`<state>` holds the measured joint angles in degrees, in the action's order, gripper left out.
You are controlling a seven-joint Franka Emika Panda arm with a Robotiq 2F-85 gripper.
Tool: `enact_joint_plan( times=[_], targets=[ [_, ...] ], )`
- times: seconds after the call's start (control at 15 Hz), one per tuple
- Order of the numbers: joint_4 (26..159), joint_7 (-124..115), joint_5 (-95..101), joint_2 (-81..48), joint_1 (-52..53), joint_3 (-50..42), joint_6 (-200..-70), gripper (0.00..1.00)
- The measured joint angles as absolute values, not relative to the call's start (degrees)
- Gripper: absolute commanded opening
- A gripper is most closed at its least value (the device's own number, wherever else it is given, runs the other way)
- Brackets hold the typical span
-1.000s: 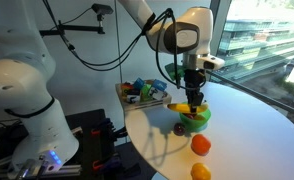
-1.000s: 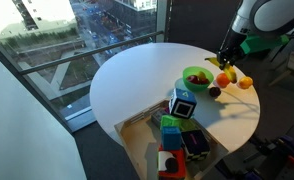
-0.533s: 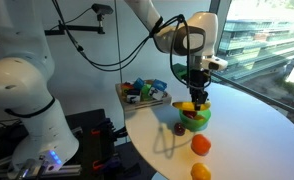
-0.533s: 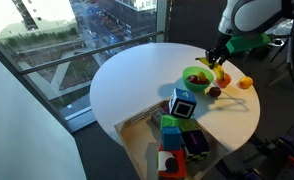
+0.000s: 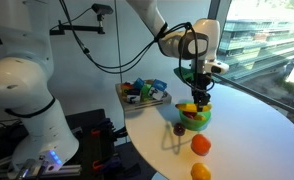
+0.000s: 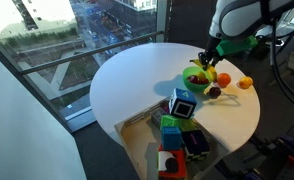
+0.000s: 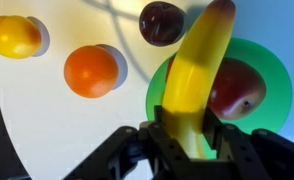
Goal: Pick up the yellow banana toy and put it in the green bowl
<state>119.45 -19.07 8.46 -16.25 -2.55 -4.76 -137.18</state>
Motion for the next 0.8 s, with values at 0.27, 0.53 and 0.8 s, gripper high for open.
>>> enact_joint_plan(
  times=[0.27,0.53,0.8],
  targets=[
    [118.8,-19.1,8.5,-17.8,-2.1,-5.0,-137.3,0.16],
    [118.5,-19.1,8.5,-19.0,-1.7,-5.3,-137.3,0.16],
    [118.4,-19.1,8.5,-19.5,-1.4,-5.6,-137.3,0.82]
  ],
)
